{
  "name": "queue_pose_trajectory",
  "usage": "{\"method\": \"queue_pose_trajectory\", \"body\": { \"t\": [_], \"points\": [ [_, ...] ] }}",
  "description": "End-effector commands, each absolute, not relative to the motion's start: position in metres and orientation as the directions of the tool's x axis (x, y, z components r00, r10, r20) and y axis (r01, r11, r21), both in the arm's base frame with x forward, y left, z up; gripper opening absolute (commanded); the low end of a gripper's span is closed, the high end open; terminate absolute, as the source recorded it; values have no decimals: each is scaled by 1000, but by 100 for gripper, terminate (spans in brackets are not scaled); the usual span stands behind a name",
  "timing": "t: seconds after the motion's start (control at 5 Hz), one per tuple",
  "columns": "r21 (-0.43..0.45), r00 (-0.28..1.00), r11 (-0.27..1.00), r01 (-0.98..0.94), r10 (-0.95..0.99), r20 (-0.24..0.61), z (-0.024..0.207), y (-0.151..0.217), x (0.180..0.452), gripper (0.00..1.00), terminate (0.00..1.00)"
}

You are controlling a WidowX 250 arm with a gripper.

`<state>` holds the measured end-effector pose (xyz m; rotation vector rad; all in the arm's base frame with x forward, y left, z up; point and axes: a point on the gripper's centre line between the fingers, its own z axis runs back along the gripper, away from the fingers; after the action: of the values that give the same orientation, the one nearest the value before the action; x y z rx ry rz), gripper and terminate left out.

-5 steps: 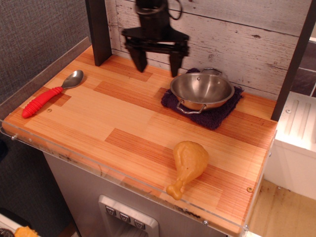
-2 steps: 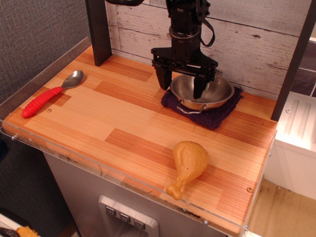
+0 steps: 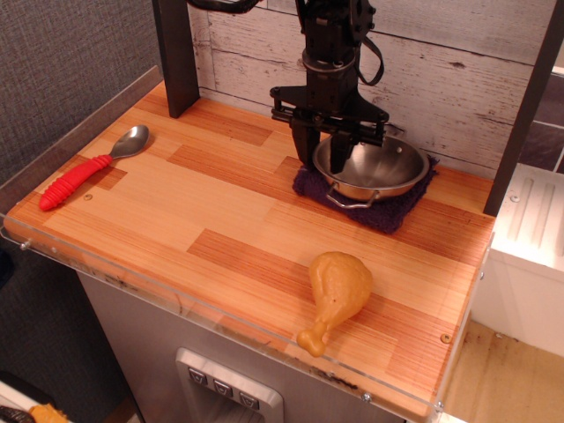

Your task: Move the silver bowl to the right of the red spoon.

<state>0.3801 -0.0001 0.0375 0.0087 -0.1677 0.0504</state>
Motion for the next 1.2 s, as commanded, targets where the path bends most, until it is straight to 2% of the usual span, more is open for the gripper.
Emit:
{"method": "queue_pose_trajectory", "body": {
  "t": [0.0,0.2,0.4,0.6,0.8,1.0],
  "points": [
    [-97,962,995,-13,39,269,80,-2,379,0,0],
    [-205,932,978,48,30,361,109,-4,371,0,0],
    [-235,904,972,1,100,415,129,29,350,0,0],
    [-215,905,972,-91,171,390,127,77,339,0,0],
    [-154,927,982,-113,160,339,113,116,337,0,0],
    [-83,944,993,-89,110,310,100,126,341,0,0]
  ]
}}
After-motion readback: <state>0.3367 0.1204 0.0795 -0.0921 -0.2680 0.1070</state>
